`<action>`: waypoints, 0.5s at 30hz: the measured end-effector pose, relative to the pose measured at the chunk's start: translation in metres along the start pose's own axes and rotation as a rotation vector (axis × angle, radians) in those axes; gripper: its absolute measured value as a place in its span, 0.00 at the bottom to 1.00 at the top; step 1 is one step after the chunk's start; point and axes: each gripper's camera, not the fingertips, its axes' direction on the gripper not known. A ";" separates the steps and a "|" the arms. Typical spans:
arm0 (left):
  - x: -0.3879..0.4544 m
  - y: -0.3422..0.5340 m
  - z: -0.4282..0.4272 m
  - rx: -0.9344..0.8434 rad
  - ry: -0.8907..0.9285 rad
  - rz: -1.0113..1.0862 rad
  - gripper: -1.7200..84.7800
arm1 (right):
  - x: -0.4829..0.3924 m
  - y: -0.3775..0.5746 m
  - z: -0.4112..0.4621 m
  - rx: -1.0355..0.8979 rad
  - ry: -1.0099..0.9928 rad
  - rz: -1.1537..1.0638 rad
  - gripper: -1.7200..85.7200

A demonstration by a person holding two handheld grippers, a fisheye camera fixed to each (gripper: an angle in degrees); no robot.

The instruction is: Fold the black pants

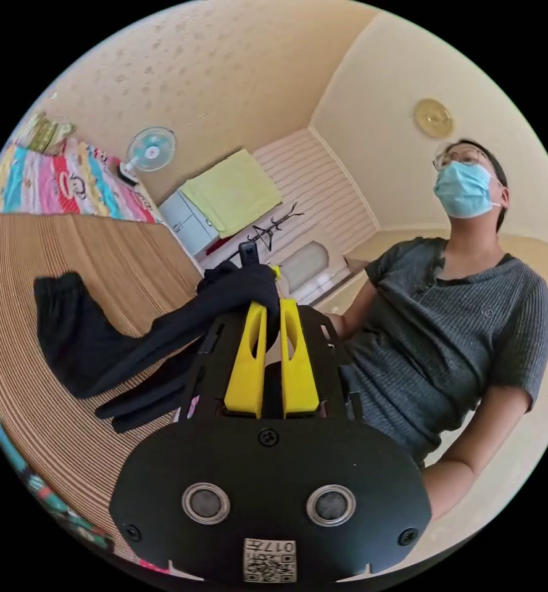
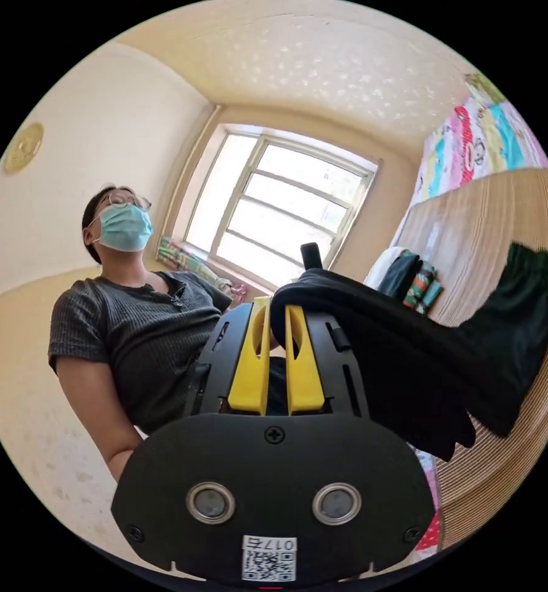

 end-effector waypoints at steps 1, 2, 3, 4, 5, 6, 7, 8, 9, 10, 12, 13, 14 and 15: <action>0.011 -0.007 0.000 -0.004 0.004 0.042 0.07 | -0.026 -0.017 0.010 -0.044 -0.004 -0.082 0.02; 0.033 -0.023 0.000 -0.007 0.016 0.132 0.07 | -0.053 -0.033 0.019 -0.078 -0.007 -0.173 0.02; 0.054 -0.039 0.000 -0.002 0.029 0.228 0.07 | -0.066 -0.042 0.023 -0.091 -0.007 -0.217 0.02; 0.064 -0.047 0.000 0.004 0.034 0.275 0.07 | -0.091 -0.057 0.031 -0.113 -0.007 -0.306 0.02; 0.082 -0.062 -0.001 0.021 0.040 0.363 0.07 | -0.114 -0.073 0.038 -0.127 0.002 -0.392 0.02; 0.095 -0.076 -0.002 0.049 0.036 0.429 0.07 | -0.125 -0.080 0.041 -0.129 0.012 -0.430 0.02; 0.100 -0.082 -0.003 0.068 0.030 0.450 0.07 | -0.141 -0.095 0.046 -0.123 0.036 -0.491 0.02; 0.104 -0.096 -0.005 0.107 0.015 0.456 0.07 | -0.150 -0.109 0.047 -0.104 0.062 -0.524 0.02; 0.101 -0.109 -0.008 0.145 -0.009 0.432 0.07 | -0.152 -0.116 0.047 -0.091 0.079 -0.530 0.02; 0.098 -0.114 -0.009 0.163 -0.032 0.410 0.07 | -0.149 -0.129 0.044 -0.059 0.126 -0.518 0.02; 0.067 -0.133 -0.015 0.228 -0.171 0.196 0.07 | -0.130 -0.149 0.035 0.006 0.239 -0.422 0.02; 0.056 -0.137 -0.016 0.241 -0.213 0.123 0.07 | -0.111 -0.162 0.029 0.046 0.346 -0.327 0.02; 0.034 -0.142 -0.017 0.252 -0.298 -0.005 0.07 | -0.088 -0.175 0.026 0.061 0.455 -0.234 0.02; 0.012 -0.147 -0.015 0.238 -0.378 -0.100 0.07 | -0.076 -0.181 0.027 0.057 0.506 -0.191 0.03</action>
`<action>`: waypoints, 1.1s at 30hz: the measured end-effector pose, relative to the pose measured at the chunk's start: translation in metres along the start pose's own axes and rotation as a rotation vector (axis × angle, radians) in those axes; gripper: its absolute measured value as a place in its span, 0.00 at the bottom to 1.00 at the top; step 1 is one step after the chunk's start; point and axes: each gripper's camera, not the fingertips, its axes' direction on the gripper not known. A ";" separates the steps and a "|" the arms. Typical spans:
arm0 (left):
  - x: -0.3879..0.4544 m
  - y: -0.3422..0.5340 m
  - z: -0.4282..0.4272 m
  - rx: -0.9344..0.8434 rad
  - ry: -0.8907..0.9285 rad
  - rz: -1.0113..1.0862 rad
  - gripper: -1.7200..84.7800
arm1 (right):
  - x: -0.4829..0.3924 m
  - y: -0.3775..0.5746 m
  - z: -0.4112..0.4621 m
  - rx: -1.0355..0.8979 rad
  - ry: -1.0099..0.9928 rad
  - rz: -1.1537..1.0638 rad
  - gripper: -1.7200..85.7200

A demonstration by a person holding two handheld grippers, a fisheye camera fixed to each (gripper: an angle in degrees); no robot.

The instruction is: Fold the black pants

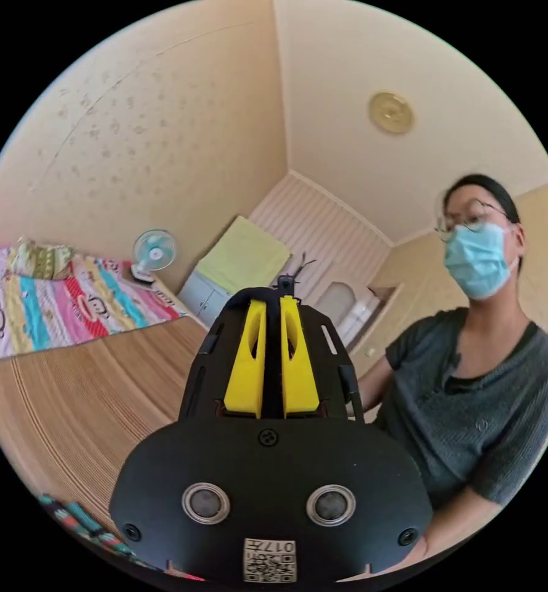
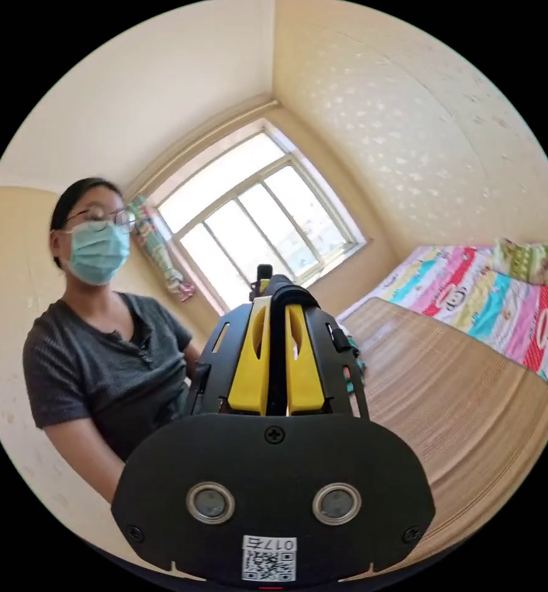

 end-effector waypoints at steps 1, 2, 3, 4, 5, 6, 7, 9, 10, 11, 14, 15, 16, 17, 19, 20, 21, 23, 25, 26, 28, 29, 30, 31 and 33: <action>-0.009 -0.002 0.007 -0.019 -0.044 -0.028 0.07 | 0.024 -0.007 0.017 -0.047 0.097 0.094 0.03; -0.026 -0.006 0.021 -0.058 -0.123 -0.070 0.07 | 0.046 -0.012 0.033 -0.078 0.185 0.178 0.03; -0.043 -0.008 0.035 -0.095 -0.178 -0.102 0.07 | 0.057 -0.013 0.042 -0.090 0.212 0.214 0.03; -0.052 -0.008 0.041 -0.108 -0.203 -0.118 0.07 | 0.078 -0.014 0.057 -0.103 0.242 0.277 0.03; -0.069 -0.007 0.051 -0.136 -0.244 -0.157 0.07 | 0.096 -0.012 0.070 -0.108 0.252 0.336 0.03; -0.087 -0.003 0.062 -0.174 -0.271 -0.199 0.07 | 0.105 -0.010 0.077 -0.116 0.256 0.363 0.03; -0.095 0.000 0.067 -0.193 -0.278 -0.217 0.07 | 0.120 -0.003 0.088 -0.132 0.260 0.406 0.03; -0.126 0.020 0.086 -0.263 -0.279 -0.264 0.08 | 0.138 0.014 0.104 -0.150 0.256 0.458 0.03; -0.134 0.027 0.091 -0.284 -0.271 -0.280 0.08 | 0.148 0.031 0.114 -0.172 0.248 0.499 0.03; -0.150 0.043 0.102 -0.334 -0.252 -0.319 0.08 | 0.156 0.053 0.125 -0.204 0.250 0.545 0.03; -0.187 0.097 0.129 -0.481 -0.235 -0.437 0.08 | 0.173 0.127 0.155 -0.298 0.223 0.673 0.04; -0.202 0.122 0.141 -0.543 -0.231 -0.502 0.08 | 0.176 0.144 0.162 -0.314 0.215 0.703 0.05; -0.210 0.135 0.147 -0.579 -0.231 -0.538 0.08 | 0.184 0.180 0.173 -0.347 0.211 0.774 0.06; -0.226 0.161 0.158 -0.661 -0.243 -0.611 0.08 | 0.191 0.215 0.182 -0.390 0.232 0.867 0.06; -0.248 0.195 0.170 -0.770 -0.266 -0.707 0.11 | 0.201 0.265 0.189 -0.444 0.291 1.037 0.08; -0.260 0.210 0.175 -0.799 -0.248 -0.755 0.12 | 0.204 0.291 0.191 -0.452 0.267 1.111 0.09; -0.271 0.219 0.176 -0.784 -0.209 -0.795 0.13 | 0.204 0.300 0.190 -0.441 0.248 1.135 0.09; -0.290 0.220 0.176 -0.729 -0.167 -0.845 0.13 | 0.204 0.317 0.186 -0.379 0.187 1.187 0.11; -0.311 0.212 0.174 -0.662 -0.151 -0.874 0.14 | 0.208 0.314 0.181 -0.358 0.203 1.204 0.12; -0.328 0.205 0.174 -0.620 -0.157 -0.881 0.14 | 0.212 0.306 0.178 -0.344 0.225 1.203 0.13; -0.354 0.192 0.175 -0.579 -0.186 -0.890 0.14 | 0.221 0.289 0.176 -0.321 0.239 1.190 0.15; -0.373 0.185 0.178 -0.555 -0.203 -0.898 0.15 | 0.231 0.278 0.178 -0.313 0.243 1.183 0.16; -0.391 0.178 0.181 -0.517 -0.202 -0.892 0.17 | 0.236 0.273 0.179 -0.313 0.244 1.181 0.17; -0.400 0.176 0.183 -0.497 -0.196 -0.888 0.19 | 0.247 0.263 0.183 -0.321 0.248 1.181 0.18; -0.434 0.170 0.190 -0.449 -0.208 -0.906 0.23 | 0.264 0.251 0.193 -0.331 0.244 1.177 0.21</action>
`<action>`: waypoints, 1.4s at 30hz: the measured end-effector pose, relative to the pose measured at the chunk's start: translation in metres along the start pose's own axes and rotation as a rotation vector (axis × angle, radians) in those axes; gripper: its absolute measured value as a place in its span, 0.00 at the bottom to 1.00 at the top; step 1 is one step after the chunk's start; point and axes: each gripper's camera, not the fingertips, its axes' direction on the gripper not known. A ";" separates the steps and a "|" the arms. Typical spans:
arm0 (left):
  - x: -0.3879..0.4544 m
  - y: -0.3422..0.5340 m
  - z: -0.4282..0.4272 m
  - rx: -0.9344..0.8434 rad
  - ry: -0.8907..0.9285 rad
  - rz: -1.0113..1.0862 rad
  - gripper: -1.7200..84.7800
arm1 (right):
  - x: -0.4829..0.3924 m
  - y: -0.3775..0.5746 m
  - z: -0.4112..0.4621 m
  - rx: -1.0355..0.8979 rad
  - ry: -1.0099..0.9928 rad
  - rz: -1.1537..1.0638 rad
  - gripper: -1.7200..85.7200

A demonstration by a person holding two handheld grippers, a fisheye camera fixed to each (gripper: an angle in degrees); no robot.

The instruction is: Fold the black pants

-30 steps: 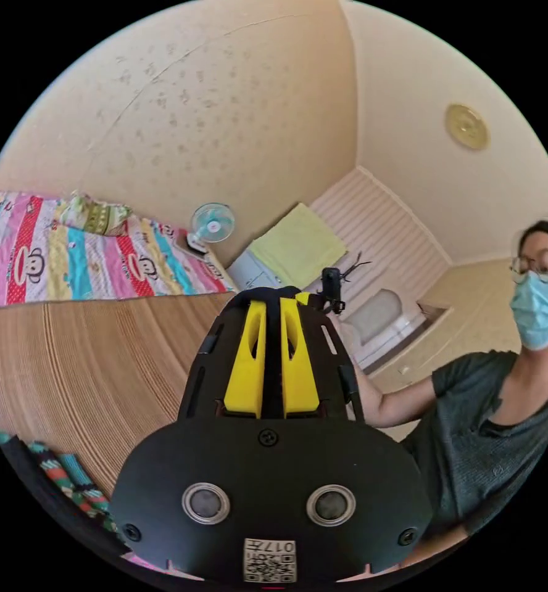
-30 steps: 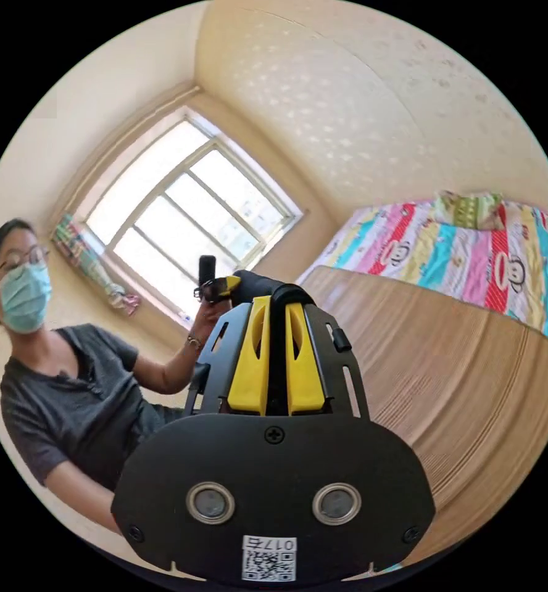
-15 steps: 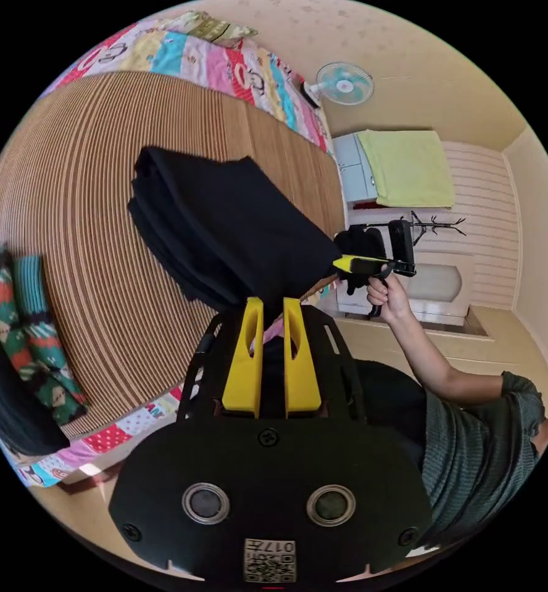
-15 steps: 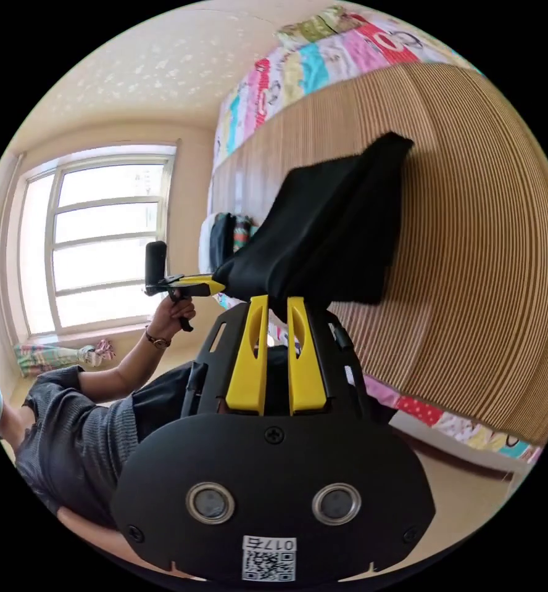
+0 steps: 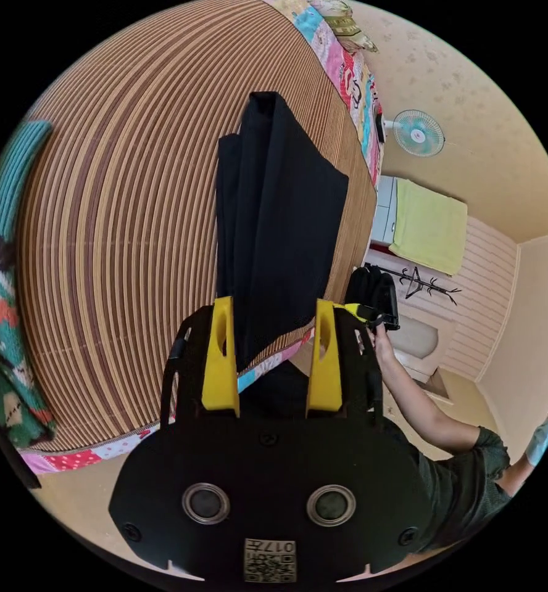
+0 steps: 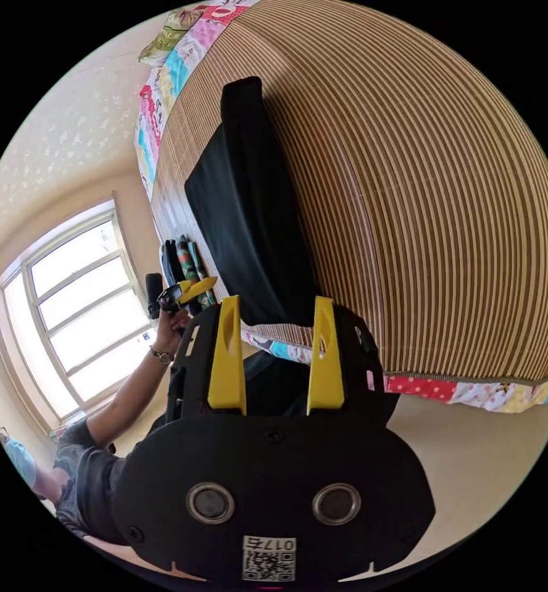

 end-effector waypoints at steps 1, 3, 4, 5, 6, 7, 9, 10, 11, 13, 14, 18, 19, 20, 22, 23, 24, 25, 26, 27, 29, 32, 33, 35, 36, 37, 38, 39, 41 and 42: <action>-0.003 -0.006 0.001 0.014 -0.001 -0.005 0.23 | -0.005 -0.014 0.005 -0.013 -0.015 -0.006 0.23; -0.011 -0.027 0.008 0.062 -0.008 -0.024 0.24 | -0.014 -0.032 0.012 -0.017 -0.034 -0.020 0.26; -0.013 -0.031 0.011 0.064 -0.011 -0.028 0.24 | -0.021 -0.040 0.017 -0.013 -0.038 -0.031 0.27; -0.015 -0.038 0.020 0.049 -0.017 -0.029 0.23 | -0.029 -0.046 0.021 -0.001 -0.041 -0.047 0.28; -0.016 -0.043 0.031 0.029 -0.013 -0.006 0.23 | -0.033 -0.048 0.024 0.004 -0.044 -0.053 0.28; -0.016 -0.044 0.037 0.013 -0.012 0.002 0.22 | -0.039 -0.050 0.031 0.005 -0.050 -0.062 0.28; -0.019 -0.045 0.055 0.011 -0.004 0.012 0.21 | -0.046 -0.049 0.046 -0.021 -0.063 -0.076 0.27; -0.020 -0.043 0.056 0.037 -0.005 0.002 0.20 | -0.051 -0.042 0.050 0.002 -0.022 -0.084 0.26; -0.024 -0.039 0.057 0.086 0.001 -0.026 0.20 | -0.056 -0.033 0.050 0.024 0.032 -0.096 0.24; -0.032 -0.036 0.061 0.109 0.034 -0.058 0.18 | -0.057 -0.018 0.048 0.048 -0.014 -0.101 0.22; -0.037 -0.035 0.065 0.089 0.084 -0.054 0.17 | -0.051 -0.010 0.047 0.013 -0.081 -0.071 0.21; -0.056 -0.025 0.083 -0.061 0.250 -0.030 0.14 | -0.037 0.025 0.044 -0.132 -0.274 -0.079 0.18; -0.056 -0.022 0.086 -0.084 0.255 -0.020 0.14 | -0.033 0.041 0.043 -0.184 -0.326 -0.083 0.18; -0.055 -0.015 0.092 -0.129 0.262 0.001 0.14 | -0.032 0.059 0.042 -0.225 -0.357 -0.083 0.18; -0.049 -0.003 0.103 -0.186 0.260 0.030 0.14 | -0.031 0.088 0.038 -0.264 -0.379 -0.076 0.17; -0.043 0.005 0.111 -0.217 0.252 0.049 0.14 | -0.031 0.107 0.034 -0.281 -0.394 -0.074 0.17; -0.036 0.014 0.119 -0.242 0.245 0.064 0.14 | -0.031 0.118 0.031 -0.288 -0.402 -0.073 0.17; -0.033 0.018 0.123 -0.253 0.245 0.068 0.14 | -0.033 0.137 0.026 -0.297 -0.419 -0.071 0.17; -0.027 0.025 0.130 -0.271 0.251 0.073 0.14 | -0.036 0.156 0.019 -0.301 -0.435 -0.073 0.17; -0.021 0.031 0.137 -0.284 0.261 0.079 0.14 | -0.037 0.165 0.015 -0.301 -0.443 -0.075 0.17; -0.010 0.037 0.147 -0.305 0.271 0.095 0.14 | -0.048 0.200 -0.002 -0.291 -0.480 -0.093 0.17; 0.014 0.037 0.162 -0.350 0.274 0.138 0.14 | -0.063 0.236 -0.026 -0.262 -0.529 -0.113 0.17; 0.027 0.034 0.169 -0.367 0.272 0.161 0.14 | -0.065 0.243 -0.032 -0.252 -0.541 -0.116 0.17; 0.048 0.027 0.181 -0.397 0.266 0.196 0.14 | -0.077 0.266 -0.056 -0.204 -0.594 -0.136 0.16; 0.063 0.022 0.189 -0.417 0.259 0.226 0.14 | -0.079 0.272 -0.062 -0.191 -0.609 -0.143 0.16; 0.072 0.019 0.194 -0.428 0.255 0.243 0.14 | -0.084 0.283 -0.076 -0.162 -0.636 -0.158 0.16; 0.089 0.012 0.203 -0.447 0.248 0.277 0.14 | -0.090 0.295 -0.091 -0.132 -0.659 -0.177 0.16; 0.108 0.006 0.213 -0.464 0.240 0.310 0.14 | -0.092 0.301 -0.098 -0.115 -0.669 -0.185 0.16; 0.137 -0.004 0.228 -0.476 0.228 0.365 0.14 | -0.101 0.328 -0.132 -0.035 -0.707 -0.219 0.16; 0.158 -0.010 0.239 -0.484 0.223 0.405 0.14 | -0.104 0.336 -0.141 -0.012 -0.716 -0.228 0.16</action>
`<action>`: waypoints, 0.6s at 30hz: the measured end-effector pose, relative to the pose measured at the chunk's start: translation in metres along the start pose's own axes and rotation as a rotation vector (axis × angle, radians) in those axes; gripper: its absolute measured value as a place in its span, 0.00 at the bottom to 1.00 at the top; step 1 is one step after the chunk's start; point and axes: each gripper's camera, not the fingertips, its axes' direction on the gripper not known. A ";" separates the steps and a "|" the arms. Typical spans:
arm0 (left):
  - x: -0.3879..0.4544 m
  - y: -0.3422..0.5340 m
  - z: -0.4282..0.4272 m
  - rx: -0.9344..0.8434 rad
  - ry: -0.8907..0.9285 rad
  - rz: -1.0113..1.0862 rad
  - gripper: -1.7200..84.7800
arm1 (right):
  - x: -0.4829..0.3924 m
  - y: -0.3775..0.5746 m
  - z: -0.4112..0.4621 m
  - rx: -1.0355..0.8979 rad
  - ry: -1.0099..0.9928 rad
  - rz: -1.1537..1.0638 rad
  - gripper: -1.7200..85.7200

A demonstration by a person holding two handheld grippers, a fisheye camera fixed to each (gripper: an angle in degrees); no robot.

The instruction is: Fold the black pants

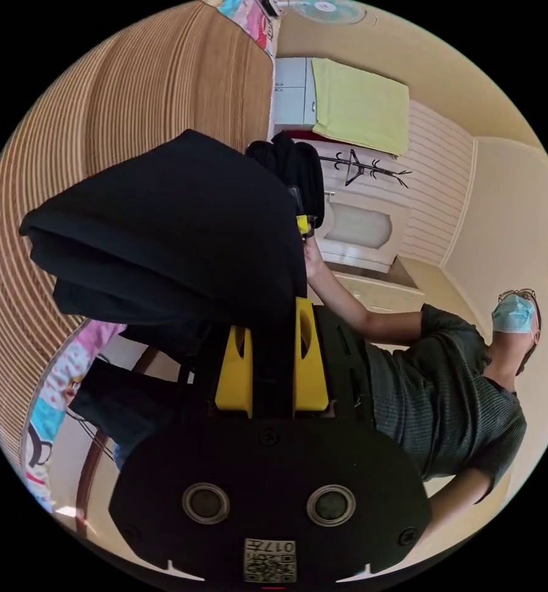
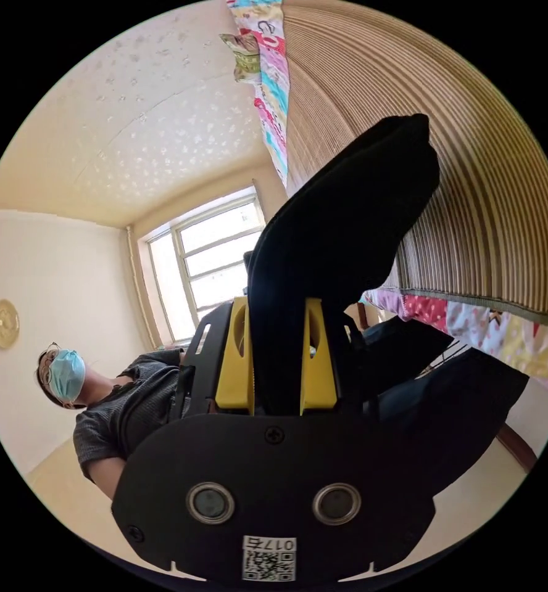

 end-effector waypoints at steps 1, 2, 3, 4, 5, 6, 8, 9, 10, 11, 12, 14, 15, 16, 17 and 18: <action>0.008 -0.009 0.005 -0.007 -0.006 0.021 0.14 | -0.021 0.014 -0.011 0.038 -0.007 -0.038 0.16; 0.024 -0.029 0.018 -0.021 -0.016 0.065 0.14 | -0.045 0.029 -0.022 0.077 -0.007 -0.076 0.16; 0.042 -0.047 0.033 -0.036 -0.026 0.112 0.14 | -0.057 0.036 -0.029 0.094 -0.005 -0.097 0.16; 0.052 -0.057 0.041 -0.043 -0.031 0.139 0.14 | -0.085 0.051 -0.041 0.126 0.010 -0.145 0.16; 0.072 -0.074 0.058 -0.057 -0.041 0.198 0.14 | -0.118 0.066 -0.054 0.150 0.037 -0.202 0.16; 0.091 -0.091 0.077 -0.066 -0.044 0.254 0.14 | -0.134 0.074 -0.060 0.158 0.055 -0.232 0.16; 0.118 -0.114 0.107 -0.068 -0.042 0.327 0.14 | -0.206 0.105 -0.081 0.189 0.162 -0.344 0.16; 0.137 -0.130 0.128 -0.066 -0.045 0.378 0.14 | -0.224 0.113 -0.086 0.199 0.195 -0.372 0.16; 0.146 -0.138 0.140 -0.067 -0.049 0.403 0.14 | -0.261 0.130 -0.095 0.220 0.267 -0.428 0.16; 0.165 -0.155 0.164 -0.070 -0.056 0.450 0.14 | -0.295 0.147 -0.104 0.235 0.339 -0.479 0.16; 0.182 -0.172 0.190 -0.080 -0.061 0.485 0.14 | -0.310 0.155 -0.109 0.242 0.370 -0.497 0.16; 0.204 -0.198 0.231 -0.089 -0.076 0.519 0.14 | -0.364 0.185 -0.127 0.276 0.528 -0.532 0.16; 0.214 -0.213 0.259 -0.086 -0.093 0.531 0.14 | -0.375 0.192 -0.131 0.286 0.581 -0.541 0.16; 0.218 -0.221 0.274 -0.087 -0.105 0.533 0.14 | -0.393 0.205 -0.138 0.308 0.690 -0.546 0.16; 0.222 -0.233 0.305 -0.092 -0.140 0.527 0.15 | -0.402 0.215 -0.145 0.340 0.814 -0.528 0.16; 0.221 -0.242 0.340 -0.149 -0.187 0.530 0.16 | -0.404 0.221 -0.149 0.372 0.883 -0.509 0.16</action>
